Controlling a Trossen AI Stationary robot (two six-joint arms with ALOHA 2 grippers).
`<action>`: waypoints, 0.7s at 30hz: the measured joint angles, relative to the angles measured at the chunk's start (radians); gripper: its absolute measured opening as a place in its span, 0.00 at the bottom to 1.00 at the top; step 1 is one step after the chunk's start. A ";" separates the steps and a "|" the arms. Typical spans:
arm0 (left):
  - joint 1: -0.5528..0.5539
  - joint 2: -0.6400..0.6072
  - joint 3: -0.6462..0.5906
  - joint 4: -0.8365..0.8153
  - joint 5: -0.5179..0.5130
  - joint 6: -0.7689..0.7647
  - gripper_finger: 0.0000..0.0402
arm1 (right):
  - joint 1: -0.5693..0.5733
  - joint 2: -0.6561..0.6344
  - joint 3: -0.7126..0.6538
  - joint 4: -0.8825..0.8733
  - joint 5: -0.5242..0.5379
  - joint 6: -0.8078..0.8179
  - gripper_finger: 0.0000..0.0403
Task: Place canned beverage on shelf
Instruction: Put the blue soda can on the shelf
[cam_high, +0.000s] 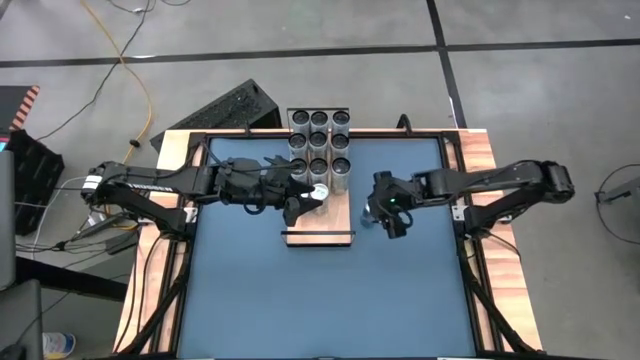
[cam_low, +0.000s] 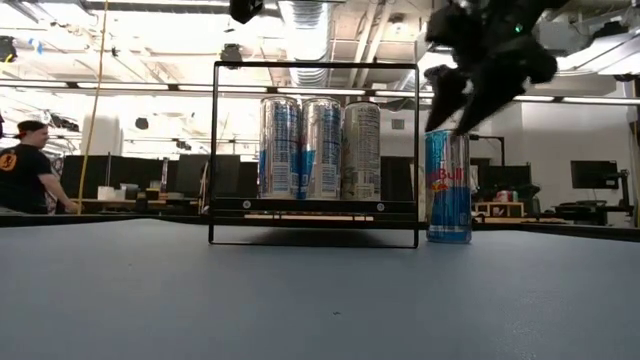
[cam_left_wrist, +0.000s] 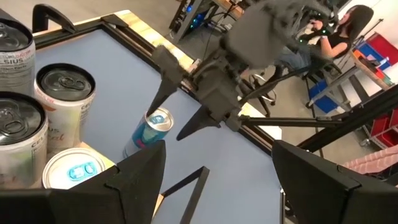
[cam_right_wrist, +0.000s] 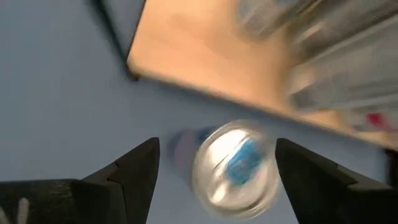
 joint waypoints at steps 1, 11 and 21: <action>0.000 0.000 0.000 0.000 0.000 -0.003 0.70 | -0.007 0.013 -0.002 -0.013 -0.016 -0.006 0.76; 0.000 0.000 0.000 -0.017 0.000 -0.019 0.70 | -0.016 0.072 0.004 -0.013 -0.042 0.011 0.72; 0.000 0.000 0.000 -0.017 0.000 -0.019 0.70 | -0.022 0.065 0.002 -0.036 -0.031 0.203 0.44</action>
